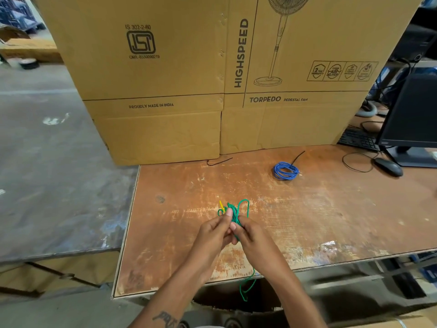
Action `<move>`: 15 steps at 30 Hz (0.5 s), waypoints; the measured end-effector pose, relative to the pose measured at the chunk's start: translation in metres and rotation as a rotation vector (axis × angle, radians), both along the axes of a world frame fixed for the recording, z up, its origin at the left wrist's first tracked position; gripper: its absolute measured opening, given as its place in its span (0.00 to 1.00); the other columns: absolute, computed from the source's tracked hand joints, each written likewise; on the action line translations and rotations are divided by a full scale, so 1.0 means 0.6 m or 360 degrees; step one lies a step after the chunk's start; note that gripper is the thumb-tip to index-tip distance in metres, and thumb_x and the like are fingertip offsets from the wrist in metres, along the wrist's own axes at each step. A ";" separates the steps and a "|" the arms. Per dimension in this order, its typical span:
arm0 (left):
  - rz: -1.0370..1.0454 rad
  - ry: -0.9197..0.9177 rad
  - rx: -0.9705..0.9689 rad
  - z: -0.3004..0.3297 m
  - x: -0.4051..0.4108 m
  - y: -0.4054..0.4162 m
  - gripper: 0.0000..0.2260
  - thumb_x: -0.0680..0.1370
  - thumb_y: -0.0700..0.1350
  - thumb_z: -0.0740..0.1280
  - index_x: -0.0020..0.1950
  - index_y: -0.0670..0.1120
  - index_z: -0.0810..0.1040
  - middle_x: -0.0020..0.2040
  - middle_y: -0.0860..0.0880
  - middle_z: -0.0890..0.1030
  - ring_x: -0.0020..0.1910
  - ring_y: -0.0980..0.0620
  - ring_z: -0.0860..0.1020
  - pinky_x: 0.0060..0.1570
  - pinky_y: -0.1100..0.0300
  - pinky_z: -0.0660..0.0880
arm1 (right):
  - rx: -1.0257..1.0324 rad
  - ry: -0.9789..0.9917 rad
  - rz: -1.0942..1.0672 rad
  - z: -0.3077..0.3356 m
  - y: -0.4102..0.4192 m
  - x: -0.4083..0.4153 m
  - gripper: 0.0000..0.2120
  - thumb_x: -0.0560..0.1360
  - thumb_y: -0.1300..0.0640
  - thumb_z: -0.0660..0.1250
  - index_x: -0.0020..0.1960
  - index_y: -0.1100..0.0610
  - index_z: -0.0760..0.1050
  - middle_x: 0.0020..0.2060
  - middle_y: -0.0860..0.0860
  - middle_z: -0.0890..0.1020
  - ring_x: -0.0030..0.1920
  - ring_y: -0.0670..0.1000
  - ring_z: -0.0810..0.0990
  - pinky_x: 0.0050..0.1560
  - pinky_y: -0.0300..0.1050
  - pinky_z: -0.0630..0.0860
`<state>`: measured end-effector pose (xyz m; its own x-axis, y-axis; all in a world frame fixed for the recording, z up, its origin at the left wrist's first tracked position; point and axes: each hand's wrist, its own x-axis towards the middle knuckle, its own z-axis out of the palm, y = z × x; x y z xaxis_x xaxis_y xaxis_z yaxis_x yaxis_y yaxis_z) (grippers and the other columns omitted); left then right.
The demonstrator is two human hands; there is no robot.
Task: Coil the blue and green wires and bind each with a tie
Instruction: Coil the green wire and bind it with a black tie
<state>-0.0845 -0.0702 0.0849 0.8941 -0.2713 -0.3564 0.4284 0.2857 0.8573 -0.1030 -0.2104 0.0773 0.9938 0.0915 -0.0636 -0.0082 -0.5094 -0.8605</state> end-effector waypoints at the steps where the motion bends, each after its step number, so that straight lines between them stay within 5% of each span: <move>1: -0.0038 0.0036 -0.0035 0.004 0.000 0.003 0.17 0.80 0.55 0.68 0.43 0.41 0.82 0.36 0.46 0.73 0.34 0.52 0.74 0.45 0.60 0.77 | 0.0003 0.0011 0.0025 -0.001 -0.001 -0.001 0.13 0.87 0.50 0.62 0.42 0.46 0.74 0.36 0.43 0.78 0.38 0.46 0.77 0.42 0.51 0.74; 4: -0.0173 0.0177 -0.0170 0.014 0.007 0.015 0.16 0.80 0.49 0.69 0.58 0.37 0.84 0.41 0.46 0.81 0.34 0.53 0.74 0.42 0.61 0.77 | 0.0001 0.0094 0.0198 0.006 -0.016 0.002 0.13 0.87 0.49 0.62 0.45 0.48 0.77 0.37 0.43 0.81 0.42 0.51 0.81 0.47 0.54 0.77; 8: -0.0260 0.0249 -0.0077 0.008 0.011 0.024 0.21 0.79 0.47 0.70 0.62 0.30 0.79 0.46 0.41 0.81 0.31 0.52 0.75 0.40 0.61 0.78 | 0.0084 0.0343 0.0406 0.013 -0.031 0.006 0.14 0.87 0.50 0.61 0.48 0.54 0.80 0.42 0.44 0.80 0.41 0.41 0.75 0.45 0.43 0.74; 10: -0.0238 0.0265 -0.0047 0.004 0.011 0.024 0.24 0.78 0.49 0.71 0.61 0.28 0.76 0.39 0.43 0.81 0.30 0.53 0.75 0.40 0.60 0.77 | 0.0136 0.0387 0.0425 0.009 -0.032 0.007 0.13 0.87 0.50 0.61 0.53 0.54 0.82 0.46 0.46 0.80 0.42 0.38 0.76 0.47 0.40 0.76; 12: -0.0188 0.0256 -0.0100 0.006 0.011 0.022 0.17 0.79 0.48 0.69 0.58 0.34 0.78 0.40 0.46 0.85 0.37 0.54 0.78 0.44 0.62 0.76 | 0.0091 0.0261 0.0338 -0.002 -0.021 0.001 0.12 0.86 0.48 0.63 0.62 0.50 0.82 0.52 0.41 0.80 0.48 0.36 0.78 0.51 0.36 0.75; 15: -0.0080 0.0245 -0.0171 0.018 0.015 0.010 0.12 0.81 0.45 0.67 0.56 0.37 0.83 0.59 0.43 0.86 0.54 0.52 0.82 0.48 0.65 0.79 | -0.0155 -0.0239 -0.0099 -0.024 0.026 -0.033 0.19 0.83 0.51 0.69 0.72 0.49 0.73 0.56 0.35 0.73 0.53 0.32 0.75 0.53 0.26 0.68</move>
